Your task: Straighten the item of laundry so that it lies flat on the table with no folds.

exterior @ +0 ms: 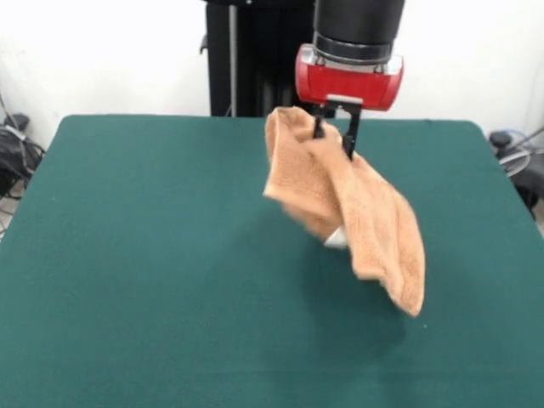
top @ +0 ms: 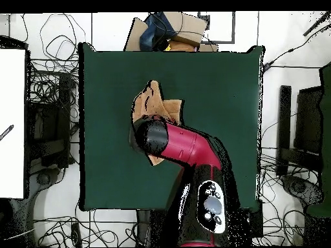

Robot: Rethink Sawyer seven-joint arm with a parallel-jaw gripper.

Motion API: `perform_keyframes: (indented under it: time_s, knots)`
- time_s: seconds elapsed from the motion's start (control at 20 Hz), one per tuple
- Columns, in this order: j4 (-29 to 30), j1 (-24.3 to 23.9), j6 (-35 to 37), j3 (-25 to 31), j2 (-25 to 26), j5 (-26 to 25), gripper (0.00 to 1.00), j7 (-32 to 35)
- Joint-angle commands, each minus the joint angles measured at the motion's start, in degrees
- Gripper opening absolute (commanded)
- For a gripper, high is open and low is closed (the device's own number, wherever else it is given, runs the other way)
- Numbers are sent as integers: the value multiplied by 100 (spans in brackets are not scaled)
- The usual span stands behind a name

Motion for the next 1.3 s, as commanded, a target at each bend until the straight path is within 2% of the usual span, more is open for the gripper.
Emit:
perform_keyframes:
  time_s: [0.05,0.45,0.75,1.3]
  knots:
    - [507,-276,-24,487,-67,119,100,850]
    - [406,-140,116,321,-35,75,100,1008]
    - [471,-270,-31,466,-52,14,100,821]
    - [378,-151,-749,385,612,-161,100,996]
